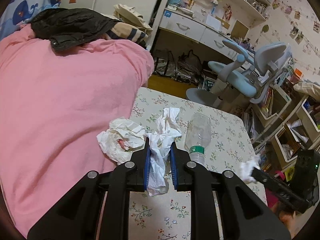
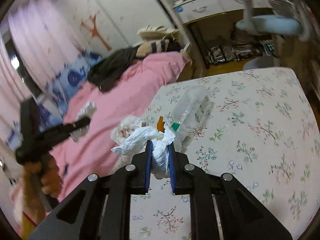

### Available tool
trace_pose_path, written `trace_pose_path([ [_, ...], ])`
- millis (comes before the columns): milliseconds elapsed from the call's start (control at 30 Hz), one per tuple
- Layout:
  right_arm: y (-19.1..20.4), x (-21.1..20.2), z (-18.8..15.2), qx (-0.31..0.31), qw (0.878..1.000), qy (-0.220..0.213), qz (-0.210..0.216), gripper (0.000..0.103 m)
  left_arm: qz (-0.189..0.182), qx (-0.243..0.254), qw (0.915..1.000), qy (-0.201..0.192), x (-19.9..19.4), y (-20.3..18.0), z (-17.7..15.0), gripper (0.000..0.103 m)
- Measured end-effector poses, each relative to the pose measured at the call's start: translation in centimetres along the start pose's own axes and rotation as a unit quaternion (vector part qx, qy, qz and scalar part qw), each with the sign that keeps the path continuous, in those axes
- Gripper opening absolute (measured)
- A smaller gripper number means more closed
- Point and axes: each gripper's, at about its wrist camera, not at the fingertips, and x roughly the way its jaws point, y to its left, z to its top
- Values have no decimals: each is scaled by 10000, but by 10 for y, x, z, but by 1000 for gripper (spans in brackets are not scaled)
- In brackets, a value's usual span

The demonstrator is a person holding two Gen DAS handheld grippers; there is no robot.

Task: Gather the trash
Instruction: 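Grasp a white tissue with the left tool while the right tool grasps another tissue, then carry both tissues over the yellow bowl and open both tools to drop them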

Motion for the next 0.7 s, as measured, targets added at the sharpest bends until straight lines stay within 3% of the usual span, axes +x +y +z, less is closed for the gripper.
trace_pose_path([
  [300, -4, -3, -1, 3, 10000, -70, 54, 16, 159, -264, 9992, -258, -17, 20, -3, 16],
  [700, -6, -17, -10, -89, 9999, -39, 112, 16, 96, -333, 9992, -207, -23, 17, -22, 16],
])
